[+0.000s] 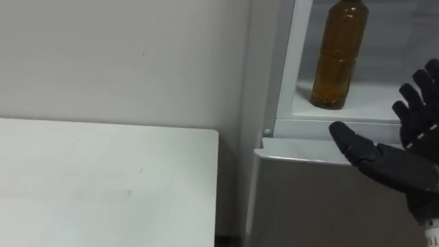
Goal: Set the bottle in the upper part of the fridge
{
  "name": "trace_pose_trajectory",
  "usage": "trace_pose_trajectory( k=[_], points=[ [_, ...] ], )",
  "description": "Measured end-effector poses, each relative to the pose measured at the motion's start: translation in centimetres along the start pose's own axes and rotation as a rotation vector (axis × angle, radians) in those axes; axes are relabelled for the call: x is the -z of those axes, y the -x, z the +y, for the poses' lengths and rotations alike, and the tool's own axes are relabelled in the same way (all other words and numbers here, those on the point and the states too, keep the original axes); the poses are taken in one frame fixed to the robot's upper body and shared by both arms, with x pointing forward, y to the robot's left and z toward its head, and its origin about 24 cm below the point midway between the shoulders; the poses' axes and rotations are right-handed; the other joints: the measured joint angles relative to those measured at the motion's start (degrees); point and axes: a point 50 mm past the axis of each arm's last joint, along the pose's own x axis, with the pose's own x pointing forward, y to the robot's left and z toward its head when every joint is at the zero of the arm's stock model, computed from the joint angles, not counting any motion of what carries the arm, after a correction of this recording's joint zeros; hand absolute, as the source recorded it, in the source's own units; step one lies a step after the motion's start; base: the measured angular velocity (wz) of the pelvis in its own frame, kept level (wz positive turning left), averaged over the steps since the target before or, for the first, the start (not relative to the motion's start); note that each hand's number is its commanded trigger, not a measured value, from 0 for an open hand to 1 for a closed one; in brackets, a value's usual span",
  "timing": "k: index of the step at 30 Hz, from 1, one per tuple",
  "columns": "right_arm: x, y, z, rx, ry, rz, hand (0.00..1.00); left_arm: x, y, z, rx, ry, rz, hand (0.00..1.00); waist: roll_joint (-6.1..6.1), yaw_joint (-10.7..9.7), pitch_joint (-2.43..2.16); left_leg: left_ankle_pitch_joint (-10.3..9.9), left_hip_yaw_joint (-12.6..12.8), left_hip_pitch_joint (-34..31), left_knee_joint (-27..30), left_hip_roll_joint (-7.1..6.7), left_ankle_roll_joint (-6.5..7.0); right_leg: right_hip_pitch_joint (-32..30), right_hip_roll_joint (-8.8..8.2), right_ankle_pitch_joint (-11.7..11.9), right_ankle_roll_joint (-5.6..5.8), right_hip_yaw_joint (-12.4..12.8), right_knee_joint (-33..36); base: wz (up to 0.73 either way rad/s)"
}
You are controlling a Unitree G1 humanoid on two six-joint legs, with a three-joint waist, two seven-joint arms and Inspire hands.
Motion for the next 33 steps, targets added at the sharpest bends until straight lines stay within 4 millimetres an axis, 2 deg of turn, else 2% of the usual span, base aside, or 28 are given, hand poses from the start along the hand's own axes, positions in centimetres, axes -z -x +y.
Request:
trace_pose_trajectory(
  k=[2,3,7,8,9,10,17,19,21,23,24,27,32,33],
  points=[
    [-0.1,0.2,0.0,0.006,0.004,-0.003,0.0,0.0,0.0,-0.1,0.004,-0.007,-0.001,0.0,0.18,-0.3,-0.22,0.0,0.1,0.0,0.0,-0.02,0.0,-0.4,-0.02,0.0,0.0,0.0,0.1,-0.02],
    [-0.2,0.3,0.1,0.005,0.021,-0.011,0.0,0.0,0.0,-0.2,0.008,-0.017,0.002,0.0,0.67,-0.5,-0.11,0.0,0.2,0.0,0.0,-0.03,0.0,-0.5,-0.02,0.0,0.0,0.1,0.2,-0.04],
    [-0.5,0.7,0.4,0.038,0.126,-0.068,0.0,-0.2,-0.1,-0.6,0.019,-0.024,-0.003,0.0,1.35,-1.3,-0.02,0.0,0.3,0.0,0.0,-0.02,-0.01,-0.7,-0.07,-0.3,-0.04,0.2,0.9,-0.01],
    [-0.5,0.9,0.3,0.045,0.162,-0.077,0.0,-0.4,-0.2,-0.7,0.021,-0.025,-0.006,0.0,1.12,-1.4,0.11,0.0,0.3,0.0,-0.1,-0.02,-0.01,-0.8,-0.07,-0.3,-0.03,0.2,0.9,0.0],
    [-0.7,1.3,0.2,0.055,0.242,-0.094,0.0,-0.6,-0.2,-0.8,0.024,-0.032,-0.015,0.0,1.44,-1.4,-0.05,0.0,0.3,-0.1,-0.1,-0.03,-0.02,-1.1,-0.06,-0.3,-0.03,0.3,1.0,0.0],
    [-0.8,1.9,0.3,0.064,0.322,-0.112,0.0,-0.7,-0.2,-0.9,0.028,-0.042,-0.022,0.0,1.31,-1.3,0.03,0.0,0.4,-0.2,-0.2,-0.03,-0.02,-1.3,-0.06,-0.4,-0.06,0.3,1.0,-0.05],
    [-0.4,4.5,-0.3,0.187,0.55,-0.181,0.0,-0.7,-0.4,-1.8,0.06,-0.095,-0.014,0.0,1.09,-0.9,0.01,-0.2,1.9,0.1,-0.4,0.02,0.01,-1.7,-0.05,-0.7,0.08,1.7,1.6,-0.11],
    [0.4,6.0,-0.6,0.228,0.597,-0.152,0.0,-0.5,-0.4,-1.9,0.056,-0.095,-0.009,0.0,1.08,-0.6,-0.32,-0.5,2.2,0.1,-0.4,0.03,0.01,-2.1,-0.12,-1.0,0.04,1.9,2.0,-0.07],
    [1.3,6.6,-0.8,0.241,0.621,-0.114,0.0,-0.4,-0.4,-2.1,0.054,-0.091,-0.007,0.0,1.13,-0.7,-0.35,-0.5,2.2,0.3,-0.4,0.0,0.04,-1.8,-0.13,-1.0,0.05,1.9,2.3,-0.02],
    [2.4,7.2,-1.3,0.256,0.638,-0.065,0.0,-0.3,-0.4,-2.2,0.057,-0.09,-0.006,0.0,1.23,-0.7,-0.07,-0.5,2.2,1.1,-0.5,-0.03,0.05,-1.2,-0.14,-1.0,0.11,2.0,2.3,0.0],
    [3.2,7.7,-1.6,0.269,0.651,-0.026,0.0,-0.1,-0.4,-2.3,0.056,-0.095,0.001,0.0,1.2,-0.7,-0.18,-0.6,2.2,1.2,-0.4,-0.02,0.03,-1.1,-0.13,-1.2,0.17,2.0,2.4,0.0],
    [5.1,8.7,-2.8,0.334,0.695,0.052,0.0,0.1,-0.3,-2.3,0.044,-0.102,0.009,0.0,1.25,-0.7,-0.07,-0.9,2.4,1.2,-0.1,-0.01,0.03,-1.4,-0.23,-1.6,0.22,2.2,3.0,0.0],
    [7.3,11.6,-5.1,0.443,0.765,0.186,0.0,0.0,-0.4,-2.2,0.027,-0.1,0.006,0.0,2.32,-0.7,-0.02,-1.0,2.5,1.3,-0.1,-0.01,0.03,-1.4,-0.21,-1.7,0.25,2.4,3.0,0.0],
    [7.9,12.2,-5.5,0.473,0.773,0.217,0.0,0.0,-0.4,-2.2,0.026,-0.101,0.005,0.0,2.46,-0.8,-0.15,-1.0,2.6,1.3,-0.1,-0.01,0.03,-1.4,-0.21,-1.7,0.25,2.5,3.0,-0.03]
  ],
)
